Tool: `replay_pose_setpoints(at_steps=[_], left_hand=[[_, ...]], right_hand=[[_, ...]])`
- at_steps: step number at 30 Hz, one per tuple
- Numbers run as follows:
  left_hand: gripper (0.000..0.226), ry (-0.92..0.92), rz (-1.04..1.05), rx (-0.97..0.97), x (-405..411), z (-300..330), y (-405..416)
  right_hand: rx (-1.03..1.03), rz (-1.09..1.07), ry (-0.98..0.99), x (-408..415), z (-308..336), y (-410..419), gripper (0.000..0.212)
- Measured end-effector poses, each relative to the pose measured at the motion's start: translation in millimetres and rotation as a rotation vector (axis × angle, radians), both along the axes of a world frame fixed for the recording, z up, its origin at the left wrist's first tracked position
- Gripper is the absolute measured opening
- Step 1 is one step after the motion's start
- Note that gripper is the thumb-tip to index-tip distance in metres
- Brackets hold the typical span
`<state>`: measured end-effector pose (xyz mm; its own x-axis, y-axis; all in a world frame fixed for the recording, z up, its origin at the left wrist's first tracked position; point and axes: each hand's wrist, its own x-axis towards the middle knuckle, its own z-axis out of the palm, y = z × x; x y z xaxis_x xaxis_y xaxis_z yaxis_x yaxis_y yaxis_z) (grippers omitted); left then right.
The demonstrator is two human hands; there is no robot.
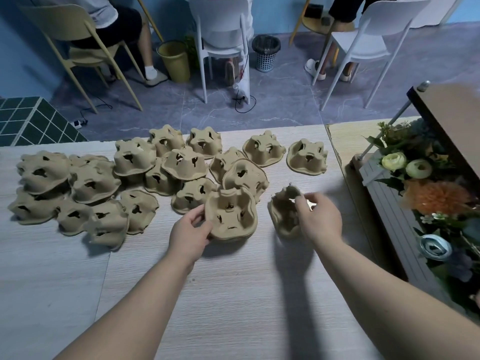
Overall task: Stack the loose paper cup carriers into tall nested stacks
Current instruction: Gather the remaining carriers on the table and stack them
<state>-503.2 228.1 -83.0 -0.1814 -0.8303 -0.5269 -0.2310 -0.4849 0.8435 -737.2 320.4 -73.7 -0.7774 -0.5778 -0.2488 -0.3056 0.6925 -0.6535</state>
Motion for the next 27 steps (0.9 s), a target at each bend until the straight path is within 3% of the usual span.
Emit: replay_pose_setpoints(at_steps=[5, 13, 17, 22, 27], left_hand=[[0.05, 0.007, -0.005, 0.005, -0.5, -3.6, -0.3], [0.048, 0.015, -0.028, -0.015, -1.5, 0.1, 2.1], [0.043, -0.001, -0.059, -0.027, -2.5, 4.2, 3.1], [0.041, -0.038, -0.053, -0.03, -0.1, 4.4, 2.2], [0.057, 0.002, -0.055, 0.024, 0.9, 3.5, 2.1]], right_hand=[[0.03, 0.01, 0.107, -1.2, -0.5, 6.5, 0.02], [-0.327, -0.185, -0.066, 9.5, 20.6, -0.8, 0.012], [-0.434, -0.151, -0.176, 32.6, 25.2, -14.3, 0.009], [-0.378, 0.019, -0.248, 59.4, 20.0, -23.8, 0.016], [-0.233, 0.185, -0.231, 66.5, 10.4, -23.1, 0.032]])
